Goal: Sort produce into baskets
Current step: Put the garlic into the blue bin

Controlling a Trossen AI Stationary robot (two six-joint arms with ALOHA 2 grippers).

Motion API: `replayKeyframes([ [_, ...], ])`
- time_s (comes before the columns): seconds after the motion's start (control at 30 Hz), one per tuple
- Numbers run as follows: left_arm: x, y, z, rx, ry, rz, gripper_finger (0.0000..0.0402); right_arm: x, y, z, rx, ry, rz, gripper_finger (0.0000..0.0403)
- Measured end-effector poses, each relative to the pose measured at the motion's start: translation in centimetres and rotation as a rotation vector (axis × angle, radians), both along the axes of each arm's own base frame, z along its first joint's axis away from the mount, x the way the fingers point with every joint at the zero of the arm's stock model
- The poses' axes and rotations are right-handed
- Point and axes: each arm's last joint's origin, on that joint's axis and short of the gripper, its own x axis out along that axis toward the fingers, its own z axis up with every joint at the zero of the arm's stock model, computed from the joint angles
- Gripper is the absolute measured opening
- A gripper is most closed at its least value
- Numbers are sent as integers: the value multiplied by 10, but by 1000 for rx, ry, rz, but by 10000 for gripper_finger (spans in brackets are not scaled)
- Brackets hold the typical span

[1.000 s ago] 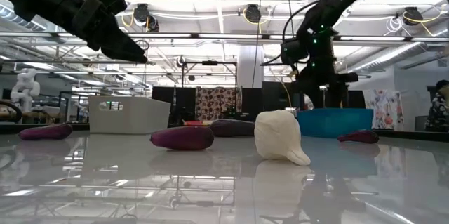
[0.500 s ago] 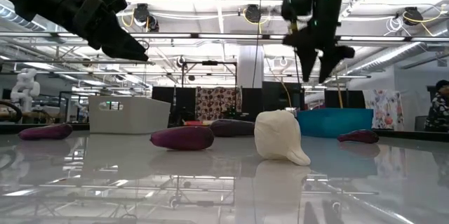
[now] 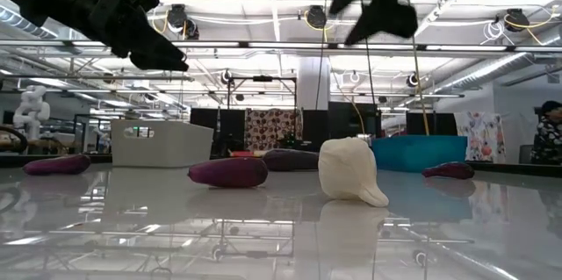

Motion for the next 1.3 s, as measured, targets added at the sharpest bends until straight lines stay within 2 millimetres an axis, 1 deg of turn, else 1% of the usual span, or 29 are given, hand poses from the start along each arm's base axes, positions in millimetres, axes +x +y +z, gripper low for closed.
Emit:
replayKeyframes([
  [0.1, 1, 0, 0, -1, -7, -2, 304, 7, 37, -2, 7, -106, 117, 238],
  [0.2, 2, -1, 0, -9, -11, -9, 304, 11, 65, -10, 3, -152, 203, 238],
  [0.33, 4, -1, 1, -26, -25, -15, 304, 16, 91, -30, -27, -152, 296, 238],
  [0.47, 6, -1, 0, -30, -23, -23, 304, 23, 107, -52, -80, -143, 385, 238],
  [0.63, 10, -1, -4, -33, -4, -24, 304, 28, 112, -78, -169, -71, 474, 238],
  [0.8, 12, 0, -7, -29, 16, -26, 304, 31, 113, -90, -227, -54, 542, 238],
  [1.0, 13, 0, -7, -27, 11, -27, 304, 34, 116, -108, -217, -3, 600, 238],
  [1.2, 13, 0, -6, -25, 2, -27, 304, 37, 118, -129, -226, 38, 607, 238],
  [1.3, 13, 0, -6, -25, 1, -27, 304, 38, 119, -135, -230, 51, 609, 238],
])
